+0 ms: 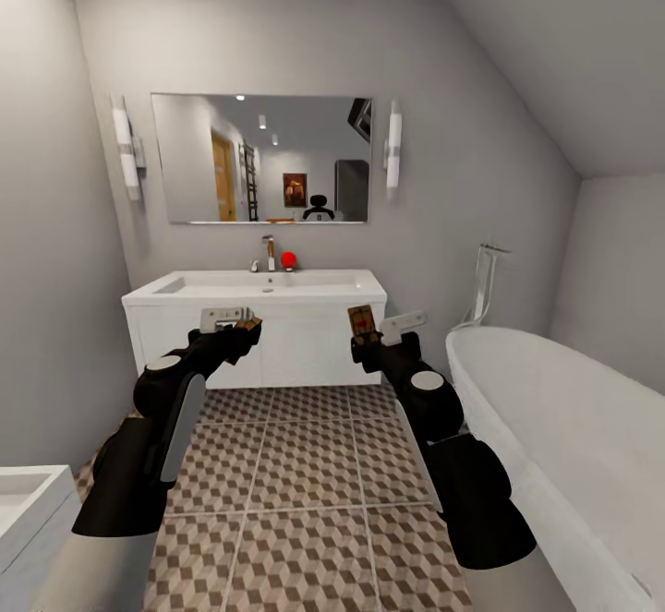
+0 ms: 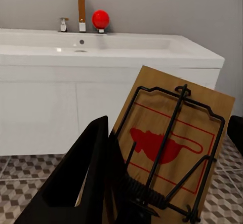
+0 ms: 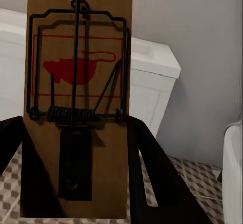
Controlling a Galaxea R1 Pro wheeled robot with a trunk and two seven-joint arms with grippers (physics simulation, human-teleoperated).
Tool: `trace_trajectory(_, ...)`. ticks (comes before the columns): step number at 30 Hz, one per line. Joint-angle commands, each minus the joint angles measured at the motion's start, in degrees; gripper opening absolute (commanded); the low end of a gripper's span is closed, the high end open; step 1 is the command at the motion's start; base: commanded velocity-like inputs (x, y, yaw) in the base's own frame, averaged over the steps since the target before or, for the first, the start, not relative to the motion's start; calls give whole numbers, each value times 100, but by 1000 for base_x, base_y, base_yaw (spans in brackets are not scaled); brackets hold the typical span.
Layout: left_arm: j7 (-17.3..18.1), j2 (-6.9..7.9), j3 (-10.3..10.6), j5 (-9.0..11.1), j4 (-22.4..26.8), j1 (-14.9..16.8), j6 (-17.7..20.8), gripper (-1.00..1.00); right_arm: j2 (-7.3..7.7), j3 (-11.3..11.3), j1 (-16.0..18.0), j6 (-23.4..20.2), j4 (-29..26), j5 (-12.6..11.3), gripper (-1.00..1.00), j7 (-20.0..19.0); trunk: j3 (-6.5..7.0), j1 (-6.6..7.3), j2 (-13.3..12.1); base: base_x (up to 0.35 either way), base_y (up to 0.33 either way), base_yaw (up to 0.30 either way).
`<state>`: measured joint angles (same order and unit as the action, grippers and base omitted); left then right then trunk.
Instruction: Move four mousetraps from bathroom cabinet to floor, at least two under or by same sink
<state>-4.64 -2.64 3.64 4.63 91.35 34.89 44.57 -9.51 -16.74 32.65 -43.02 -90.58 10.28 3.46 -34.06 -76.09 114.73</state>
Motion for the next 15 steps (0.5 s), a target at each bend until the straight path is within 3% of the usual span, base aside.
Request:
trace_trajectory(1,-46,0,3,47,6,25,24,-100,1,-72,5,-28,-6,19,-100,65,-25,-22,45,0,0,0)
trace_trajectory(6,-46,0,4,47,6,108,28,-100,1,-311,9,-11,-11,66,-100,500,-115,-132,245,0,0,0)
trace_trajectory(11,-46,0,5,47,6,216,35,-100,2,-370,22,44,-12,82,-100,905,-205,-242,446,0,0,0)
trace_trajectory(15,-47,0,2,47,6,256,14,-100,2,-372,33,285,-12,86,-100,1004,-277,-329,606,0,0,0)
